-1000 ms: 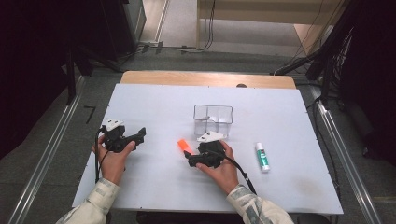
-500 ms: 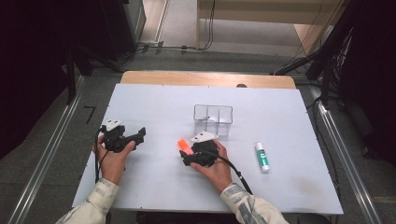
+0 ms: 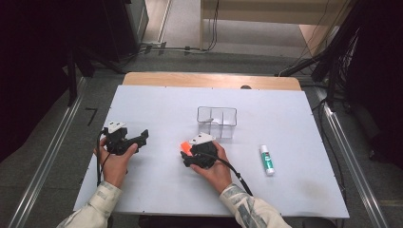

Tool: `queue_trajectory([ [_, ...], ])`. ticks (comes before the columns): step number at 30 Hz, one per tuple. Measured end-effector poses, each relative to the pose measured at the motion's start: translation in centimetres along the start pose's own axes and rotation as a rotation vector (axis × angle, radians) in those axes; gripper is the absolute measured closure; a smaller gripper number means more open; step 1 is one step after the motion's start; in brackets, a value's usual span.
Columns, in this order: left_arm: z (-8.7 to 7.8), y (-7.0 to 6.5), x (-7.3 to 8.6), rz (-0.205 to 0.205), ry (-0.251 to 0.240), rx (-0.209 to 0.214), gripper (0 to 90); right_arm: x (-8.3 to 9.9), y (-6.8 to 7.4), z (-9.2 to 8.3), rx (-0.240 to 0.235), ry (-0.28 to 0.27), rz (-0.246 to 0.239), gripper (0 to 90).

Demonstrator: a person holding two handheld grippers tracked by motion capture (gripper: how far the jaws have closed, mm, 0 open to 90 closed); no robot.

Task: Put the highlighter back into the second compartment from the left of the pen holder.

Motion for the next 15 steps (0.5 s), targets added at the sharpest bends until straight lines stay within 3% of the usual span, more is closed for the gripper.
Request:
queue_trajectory([
  [7,0.06,-0.04,0.01,0.001,0.000,0.001,15.4,-0.32,0.16,0.38,-0.001,0.013,-0.021,34.5],
  [15,0.08,-0.09,0.03,0.002,0.002,0.003,15.4,-0.44,0.27,0.43,-0.021,0.009,-0.029,47.3],
])
Point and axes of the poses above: each handheld gripper's, and its own axes: z roughly forward along the jaws, x roughly out of its underside, y roughly to its left, the point moved 3 cm from there along z, roughly forward along the jaws, and after that the axes turned 9 degrees about y, right-handed, at the moved point
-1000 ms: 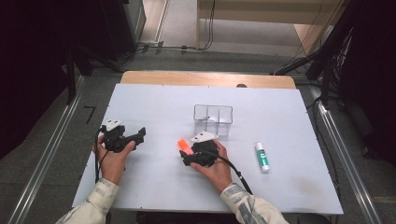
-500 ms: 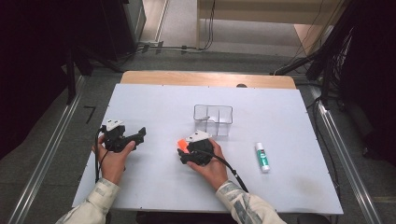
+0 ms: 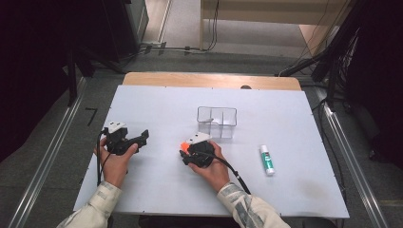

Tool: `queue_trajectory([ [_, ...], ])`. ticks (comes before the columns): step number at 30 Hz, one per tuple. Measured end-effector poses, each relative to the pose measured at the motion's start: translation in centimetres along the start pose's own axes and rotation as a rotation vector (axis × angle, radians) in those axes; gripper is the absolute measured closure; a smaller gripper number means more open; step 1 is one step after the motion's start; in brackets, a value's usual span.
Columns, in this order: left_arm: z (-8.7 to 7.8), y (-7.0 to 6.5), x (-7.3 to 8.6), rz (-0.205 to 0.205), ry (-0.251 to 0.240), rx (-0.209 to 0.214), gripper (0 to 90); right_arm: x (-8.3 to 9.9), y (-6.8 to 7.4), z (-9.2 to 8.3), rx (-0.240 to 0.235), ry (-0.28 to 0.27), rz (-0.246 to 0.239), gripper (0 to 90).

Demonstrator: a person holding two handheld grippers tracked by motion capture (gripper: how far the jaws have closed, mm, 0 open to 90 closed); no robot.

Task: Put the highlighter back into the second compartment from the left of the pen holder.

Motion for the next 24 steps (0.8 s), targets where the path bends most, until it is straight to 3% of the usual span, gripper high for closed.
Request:
queue_trajectory([
  [7,0.04,-0.07,0.01,0.001,0.000,0.001,15.4,-0.01,-0.08,-0.02,-0.008,0.000,0.021,57.0],
  [12,0.06,-0.10,0.01,0.002,0.001,0.002,15.4,-0.01,0.11,0.01,0.009,-0.005,-0.001,63.6],
  [24,0.04,-0.11,0.00,0.003,0.001,0.002,15.4,0.00,0.17,0.03,0.019,-0.009,-0.017,64.6],
])
Point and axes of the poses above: each handheld gripper's, and its own axes: z roughly forward along the jaws, x roughly out of its underside, y roughly to its left, the point moved 3 cm from there along z, roughly forward along the jaws, and after that the axes turned 9 degrees about y, right-handed, at the moved point
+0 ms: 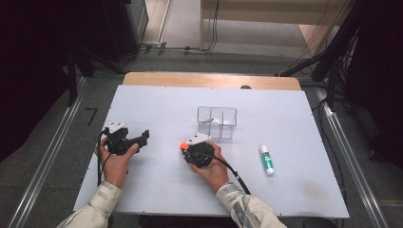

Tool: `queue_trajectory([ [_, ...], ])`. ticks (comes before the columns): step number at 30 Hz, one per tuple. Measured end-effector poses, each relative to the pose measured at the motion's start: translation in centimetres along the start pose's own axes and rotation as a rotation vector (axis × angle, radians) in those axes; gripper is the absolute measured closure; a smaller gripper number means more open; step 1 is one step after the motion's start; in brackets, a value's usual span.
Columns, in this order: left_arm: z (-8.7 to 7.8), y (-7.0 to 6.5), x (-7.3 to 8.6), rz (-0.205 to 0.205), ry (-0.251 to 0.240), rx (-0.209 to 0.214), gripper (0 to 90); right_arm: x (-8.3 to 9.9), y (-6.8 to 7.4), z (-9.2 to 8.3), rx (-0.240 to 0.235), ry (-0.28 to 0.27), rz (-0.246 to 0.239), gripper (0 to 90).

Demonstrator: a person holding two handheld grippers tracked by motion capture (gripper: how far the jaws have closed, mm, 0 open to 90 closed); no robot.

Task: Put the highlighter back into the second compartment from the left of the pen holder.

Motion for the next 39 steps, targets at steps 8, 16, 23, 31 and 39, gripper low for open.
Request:
queue_trajectory([
  [8,-0.1,0.1,0.0,-0.003,-0.004,-0.002,15.4,0.0,-0.1,-0.1,-0.021,-0.001,0.020,65.0],
  [16,-0.1,0.2,0.0,-0.003,-0.003,-0.002,15.4,0.1,-0.2,-0.4,-0.029,0.002,0.028,65.1],
  [23,-0.1,0.2,0.0,-0.004,-0.003,-0.002,15.4,0.0,-0.6,-1.8,-0.043,-0.033,0.046,65.1],
  [31,-0.1,0.1,0.0,-0.002,-0.002,-0.001,15.4,-0.2,-1.8,-4.8,-0.042,-0.085,0.063,65.1],
  [39,-0.1,0.1,0.0,-0.003,-0.004,-0.001,15.4,-0.9,-3.2,-7.6,-0.021,-0.124,0.080,65.0],
])
Point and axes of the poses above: each handheld gripper's, and its own axes: z roughly forward along the jaws, x roughly out of its underside, y roughly to its left, the point moved 3 cm from there along z, roughly forward along the jaws, and after that the axes turned 9 degrees about y, right-handed, at the moved point
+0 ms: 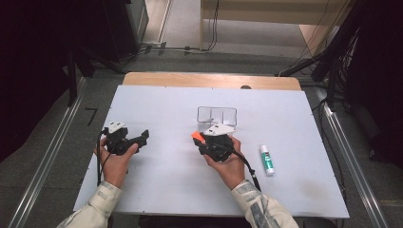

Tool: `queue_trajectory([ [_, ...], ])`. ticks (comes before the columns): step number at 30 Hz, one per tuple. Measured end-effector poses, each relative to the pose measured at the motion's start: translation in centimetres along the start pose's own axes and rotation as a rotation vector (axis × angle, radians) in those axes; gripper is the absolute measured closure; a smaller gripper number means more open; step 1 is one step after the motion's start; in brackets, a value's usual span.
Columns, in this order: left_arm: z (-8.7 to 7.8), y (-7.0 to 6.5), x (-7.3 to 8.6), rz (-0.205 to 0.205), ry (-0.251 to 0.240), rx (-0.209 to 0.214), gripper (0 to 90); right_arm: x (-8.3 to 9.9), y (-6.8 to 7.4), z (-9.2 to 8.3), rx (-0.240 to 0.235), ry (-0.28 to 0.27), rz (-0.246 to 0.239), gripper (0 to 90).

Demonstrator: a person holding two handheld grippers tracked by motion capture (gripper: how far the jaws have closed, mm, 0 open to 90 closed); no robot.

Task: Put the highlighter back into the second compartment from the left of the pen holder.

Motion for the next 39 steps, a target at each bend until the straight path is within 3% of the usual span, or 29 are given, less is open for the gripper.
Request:
queue_trajectory([
  [12,0.0,0.0,0.0,0.001,0.002,-0.002,15.4,-0.6,-1.7,-3.8,0.031,-0.031,-0.002,65.0],
  [21,0.1,-0.2,0.0,0.002,0.005,0.002,15.4,-0.7,-3.9,-5.8,0.069,-0.061,0.037,65.1],
  [28,0.2,-0.2,0.0,-0.003,0.003,0.002,15.4,-1.8,-5.5,-5.9,0.089,-0.077,0.071,65.0],
  [39,0.1,-0.1,0.0,-0.004,0.001,0.003,15.4,-3.6,-7.1,-4.4,0.105,-0.087,0.110,65.0],
])
Point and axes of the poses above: each handheld gripper's, and its own axes: z roughly forward along the jaws, x roughly out of its underside, y roughly to its left, the point moved 3 cm from there along z, roughly forward along the jaws, and after that the axes turned 9 degrees about y, right-handed, at the moved point
